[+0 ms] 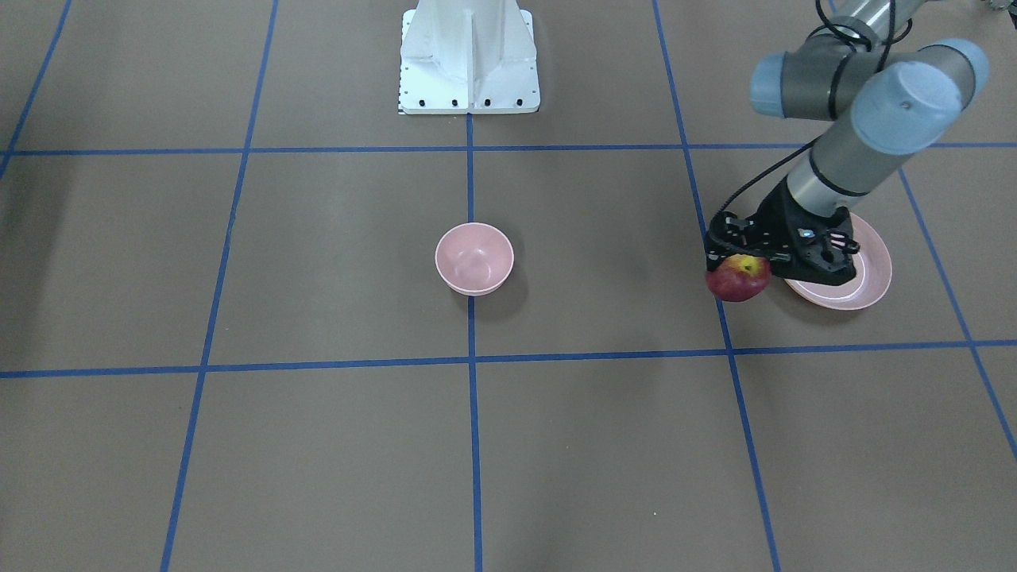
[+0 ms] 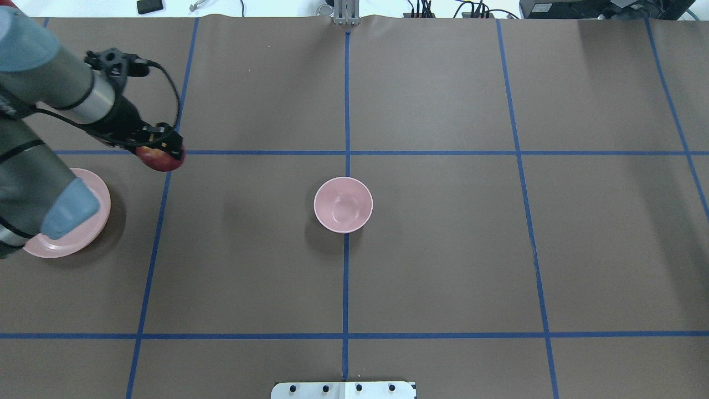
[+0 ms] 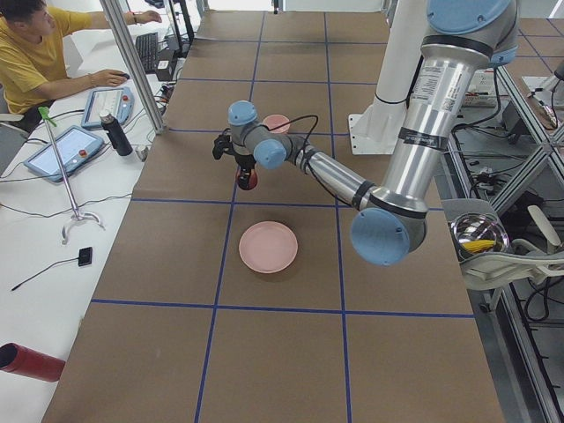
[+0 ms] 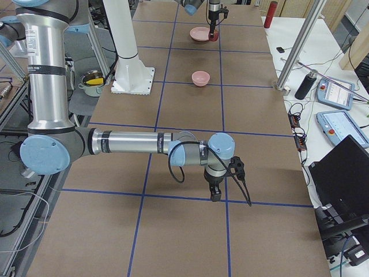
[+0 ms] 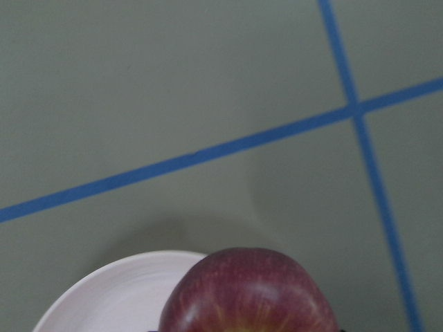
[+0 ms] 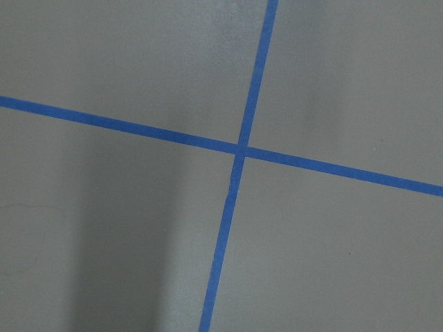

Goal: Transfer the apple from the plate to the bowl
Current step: 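Close the left gripper on the apple and lift it off the plate, then carry the apple with the left gripper over the pink bowl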

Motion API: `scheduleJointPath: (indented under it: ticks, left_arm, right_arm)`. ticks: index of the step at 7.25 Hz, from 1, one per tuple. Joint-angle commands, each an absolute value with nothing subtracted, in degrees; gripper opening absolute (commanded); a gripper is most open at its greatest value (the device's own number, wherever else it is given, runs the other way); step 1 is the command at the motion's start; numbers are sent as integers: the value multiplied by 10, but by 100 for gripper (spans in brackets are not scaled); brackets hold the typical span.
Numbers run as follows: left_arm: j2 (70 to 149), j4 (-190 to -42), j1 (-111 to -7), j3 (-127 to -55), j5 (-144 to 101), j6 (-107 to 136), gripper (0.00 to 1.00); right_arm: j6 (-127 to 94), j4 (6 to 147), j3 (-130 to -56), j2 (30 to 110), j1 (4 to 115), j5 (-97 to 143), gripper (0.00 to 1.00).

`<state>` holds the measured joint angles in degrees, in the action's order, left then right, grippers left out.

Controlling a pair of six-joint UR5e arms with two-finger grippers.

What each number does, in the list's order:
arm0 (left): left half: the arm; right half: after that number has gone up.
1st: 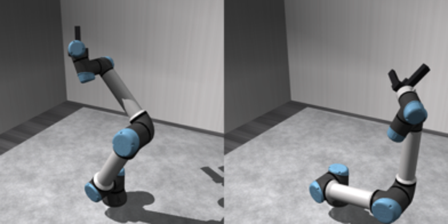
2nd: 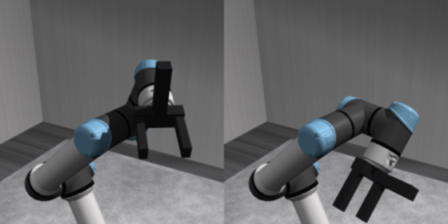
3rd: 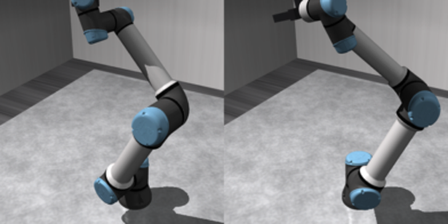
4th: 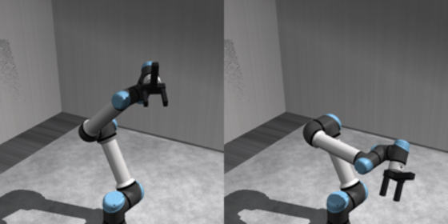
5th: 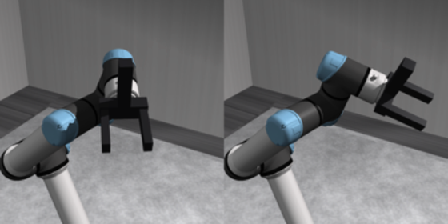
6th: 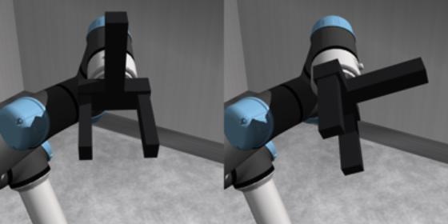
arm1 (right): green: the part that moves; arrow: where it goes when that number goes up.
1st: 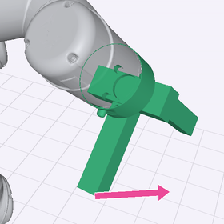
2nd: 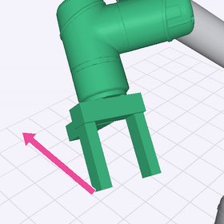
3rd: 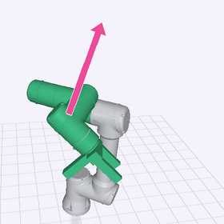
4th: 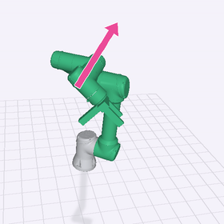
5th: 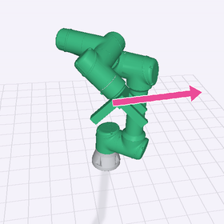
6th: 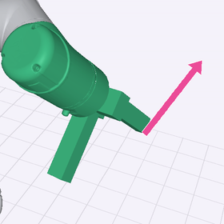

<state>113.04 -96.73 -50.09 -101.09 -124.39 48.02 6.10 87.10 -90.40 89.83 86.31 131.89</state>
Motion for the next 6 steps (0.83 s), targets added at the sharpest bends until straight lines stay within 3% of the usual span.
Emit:
scheduleJointPath:
  ticks: [1, 2, 4, 6]
  left_arm:
    - [1265, -859, -400, -1006, -1177, 614, 0]
    - [1307, -849, -375, -986, -1173, 656, 0]
    - [1428, -850, -321, -870, -1112, 741, 0]
    - [1441, -853, -309, -846, -1108, 748, 0]
  right_arm:
    - [61, 871, -904, 899, 863, 1318, 100]
    - [61, 870, -904, 899, 863, 1318, 100]
    - [61, 871, -904, 899, 863, 1319, 100]
    - [61, 871, -903, 899, 863, 1319, 100]
